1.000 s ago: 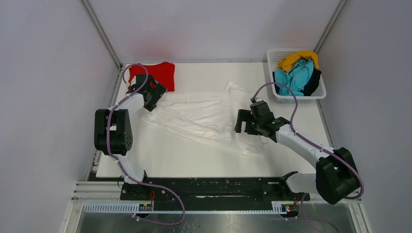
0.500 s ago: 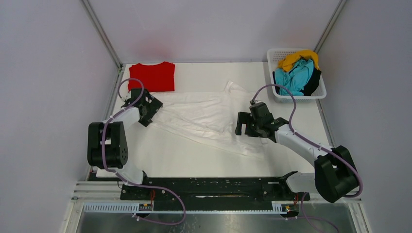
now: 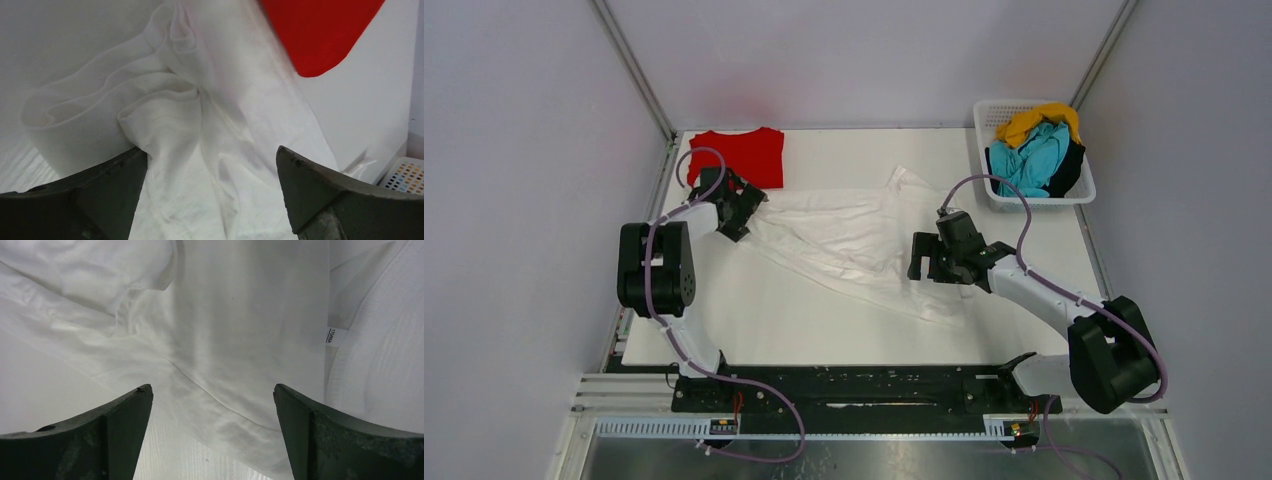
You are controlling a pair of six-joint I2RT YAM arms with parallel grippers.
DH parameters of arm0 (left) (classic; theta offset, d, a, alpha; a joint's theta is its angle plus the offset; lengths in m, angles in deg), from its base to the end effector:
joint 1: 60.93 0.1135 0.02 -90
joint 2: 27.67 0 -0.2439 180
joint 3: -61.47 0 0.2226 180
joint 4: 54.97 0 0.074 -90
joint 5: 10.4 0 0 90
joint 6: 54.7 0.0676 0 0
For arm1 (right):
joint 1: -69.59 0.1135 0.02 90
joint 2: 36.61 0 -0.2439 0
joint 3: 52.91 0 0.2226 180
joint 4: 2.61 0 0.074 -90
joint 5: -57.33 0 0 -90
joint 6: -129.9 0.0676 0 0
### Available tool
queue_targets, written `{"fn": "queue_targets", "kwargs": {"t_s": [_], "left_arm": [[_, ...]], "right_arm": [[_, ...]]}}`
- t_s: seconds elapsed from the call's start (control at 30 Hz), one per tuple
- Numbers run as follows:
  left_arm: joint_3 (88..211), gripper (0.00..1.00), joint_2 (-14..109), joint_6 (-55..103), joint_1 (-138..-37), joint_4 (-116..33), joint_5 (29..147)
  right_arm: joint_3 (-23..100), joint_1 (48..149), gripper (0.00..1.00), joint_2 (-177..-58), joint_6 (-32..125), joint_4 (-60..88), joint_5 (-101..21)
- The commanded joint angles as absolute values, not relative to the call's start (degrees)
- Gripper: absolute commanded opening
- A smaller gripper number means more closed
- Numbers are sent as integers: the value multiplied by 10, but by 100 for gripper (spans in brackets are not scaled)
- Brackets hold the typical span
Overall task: Fold and stack the t-shirts
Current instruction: Fold the flattened tshirt in 1/3 of the way
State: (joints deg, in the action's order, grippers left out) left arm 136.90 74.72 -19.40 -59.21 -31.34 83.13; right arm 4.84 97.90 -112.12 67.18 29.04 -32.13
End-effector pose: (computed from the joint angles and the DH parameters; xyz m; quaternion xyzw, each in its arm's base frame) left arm 0.3605 0.0067 0.1415 -0.4357 0.8341 -0.1763 0.2887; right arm 0.2319 0.1242 0.1742 -0.0068 0.9379 0.1578 0.3089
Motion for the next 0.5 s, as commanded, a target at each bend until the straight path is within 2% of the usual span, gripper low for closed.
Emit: {"fn": "queue_targets", "kwargs": {"t_s": [0.0,0.3,0.47], "left_arm": [[1433,99,793,-222,-599,-336,877],[1530,99,800,-247,-637,-319,865],[1616,99,859,-246,-641,-283,852]], "right_arm": [[58,976,100,-1122,664,297,-313],[63,976,99,-1142,665,301,-308],[65,976,99,-1146,664,301,-308]]}}
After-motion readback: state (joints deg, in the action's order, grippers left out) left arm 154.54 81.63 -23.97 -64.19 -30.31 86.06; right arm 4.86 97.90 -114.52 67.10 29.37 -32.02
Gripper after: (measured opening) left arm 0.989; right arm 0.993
